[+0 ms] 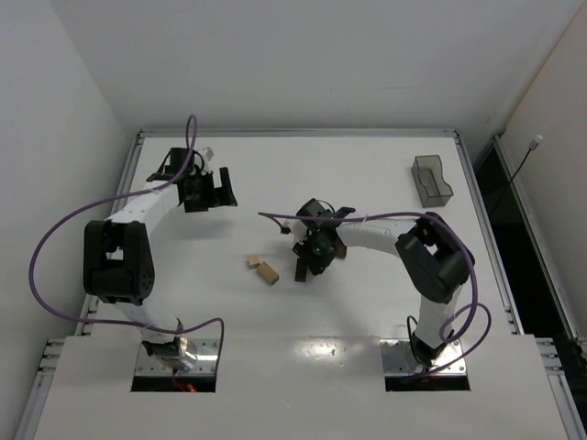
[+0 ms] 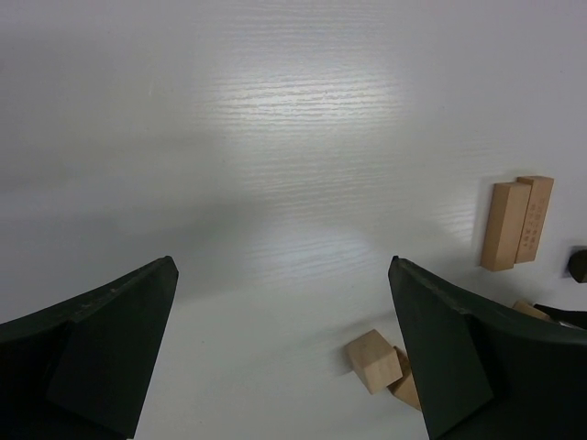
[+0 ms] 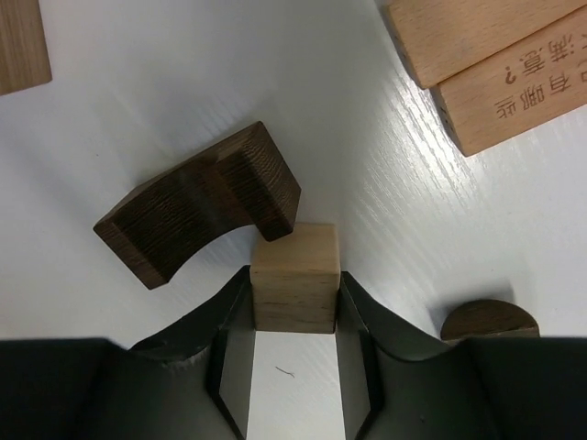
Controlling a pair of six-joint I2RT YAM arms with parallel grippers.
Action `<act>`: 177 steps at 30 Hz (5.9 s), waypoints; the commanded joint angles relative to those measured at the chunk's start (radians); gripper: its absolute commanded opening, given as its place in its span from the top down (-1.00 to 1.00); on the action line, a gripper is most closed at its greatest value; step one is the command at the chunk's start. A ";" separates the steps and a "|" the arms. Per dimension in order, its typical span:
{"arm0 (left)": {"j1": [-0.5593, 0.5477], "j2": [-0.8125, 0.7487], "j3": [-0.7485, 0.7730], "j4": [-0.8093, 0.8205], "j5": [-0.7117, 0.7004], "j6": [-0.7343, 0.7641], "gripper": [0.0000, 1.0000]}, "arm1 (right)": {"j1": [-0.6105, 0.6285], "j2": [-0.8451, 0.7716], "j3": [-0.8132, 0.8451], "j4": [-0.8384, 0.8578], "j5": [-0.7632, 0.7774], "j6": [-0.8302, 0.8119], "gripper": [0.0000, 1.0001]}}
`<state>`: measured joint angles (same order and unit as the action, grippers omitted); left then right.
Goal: Build the wood block tower
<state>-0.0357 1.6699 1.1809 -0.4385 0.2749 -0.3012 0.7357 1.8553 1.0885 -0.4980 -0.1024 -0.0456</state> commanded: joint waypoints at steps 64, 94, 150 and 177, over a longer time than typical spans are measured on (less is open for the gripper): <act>0.014 -0.032 -0.029 0.029 -0.391 -0.266 -1.00 | -0.094 0.396 0.755 -0.358 0.240 0.768 1.00; 0.014 -0.004 -0.029 0.038 -0.364 -0.266 -1.00 | -0.122 0.426 0.746 -0.340 0.182 0.739 0.37; 0.468 -0.006 -0.034 0.015 -0.008 -0.142 -1.00 | 0.183 0.249 0.553 -0.014 -0.456 -0.579 -0.17; 0.499 0.100 0.013 0.006 0.056 -0.171 -1.00 | 0.165 0.429 0.708 -0.099 -0.296 -0.608 -0.12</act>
<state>0.4477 1.7638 1.1595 -0.4332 0.3119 -0.4553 0.9089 2.2971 1.7687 -0.5926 -0.3950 -0.6289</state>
